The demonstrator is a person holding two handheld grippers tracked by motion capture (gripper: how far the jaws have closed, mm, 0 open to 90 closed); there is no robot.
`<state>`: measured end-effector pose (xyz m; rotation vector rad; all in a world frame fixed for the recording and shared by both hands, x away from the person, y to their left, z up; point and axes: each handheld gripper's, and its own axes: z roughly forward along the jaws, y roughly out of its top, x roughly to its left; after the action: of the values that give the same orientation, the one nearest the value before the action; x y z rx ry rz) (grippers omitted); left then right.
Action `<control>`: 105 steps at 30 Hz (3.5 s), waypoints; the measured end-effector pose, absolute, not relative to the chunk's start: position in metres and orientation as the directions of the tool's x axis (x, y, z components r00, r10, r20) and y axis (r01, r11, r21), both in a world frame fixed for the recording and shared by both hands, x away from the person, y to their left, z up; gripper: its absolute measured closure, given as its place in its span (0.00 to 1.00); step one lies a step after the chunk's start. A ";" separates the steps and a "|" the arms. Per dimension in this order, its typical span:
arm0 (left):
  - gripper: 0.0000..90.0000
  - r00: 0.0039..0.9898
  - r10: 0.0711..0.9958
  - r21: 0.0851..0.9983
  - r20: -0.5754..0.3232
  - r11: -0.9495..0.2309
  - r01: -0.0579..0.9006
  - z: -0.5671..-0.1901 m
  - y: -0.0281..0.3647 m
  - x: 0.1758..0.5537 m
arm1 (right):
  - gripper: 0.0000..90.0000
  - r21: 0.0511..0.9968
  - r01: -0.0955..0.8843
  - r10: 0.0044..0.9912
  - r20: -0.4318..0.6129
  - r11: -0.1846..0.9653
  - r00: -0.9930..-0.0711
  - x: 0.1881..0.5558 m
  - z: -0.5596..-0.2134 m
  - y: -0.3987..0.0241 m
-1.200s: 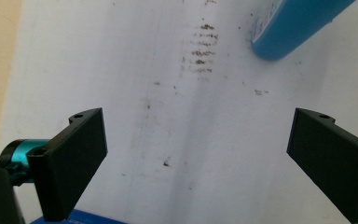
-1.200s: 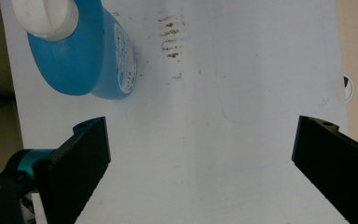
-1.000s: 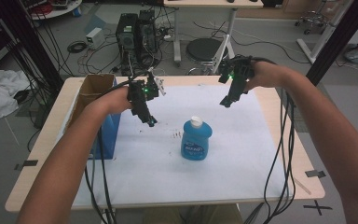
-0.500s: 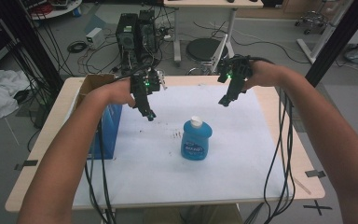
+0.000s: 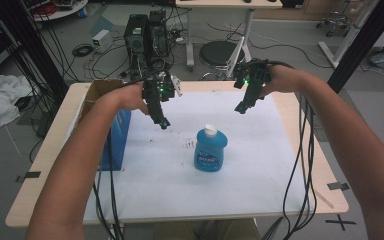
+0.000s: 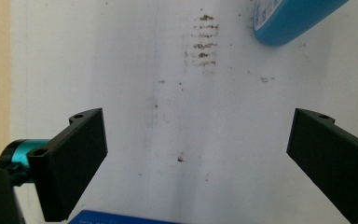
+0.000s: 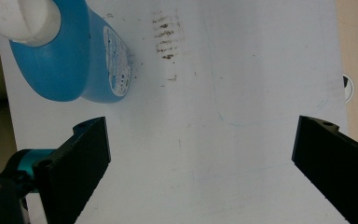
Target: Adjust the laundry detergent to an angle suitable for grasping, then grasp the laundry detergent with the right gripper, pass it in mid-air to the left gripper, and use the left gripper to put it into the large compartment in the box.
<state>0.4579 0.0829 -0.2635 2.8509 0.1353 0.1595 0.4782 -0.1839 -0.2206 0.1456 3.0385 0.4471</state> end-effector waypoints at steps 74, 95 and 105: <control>0.05 0.994 0.051 0.329 0.099 -0.944 0.016 -0.271 0.083 0.436 | 0.04 0.510 0.067 0.080 -0.003 0.858 -0.997 0.408 -0.273 -0.215; 0.05 0.993 0.063 0.339 0.100 -0.940 0.026 -0.276 0.087 0.433 | 0.04 0.679 0.147 0.164 0.039 0.720 -0.986 0.388 -0.330 -0.226; 0.05 0.992 0.071 0.340 0.101 -0.940 0.032 -0.275 0.089 0.431 | 0.04 0.719 0.144 0.160 0.046 0.680 -0.986 0.386 -0.344 -0.221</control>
<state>0.4312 0.0892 -0.2753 2.7912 0.0744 0.1592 0.3862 -0.2212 -0.3438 0.2585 2.8603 1.2209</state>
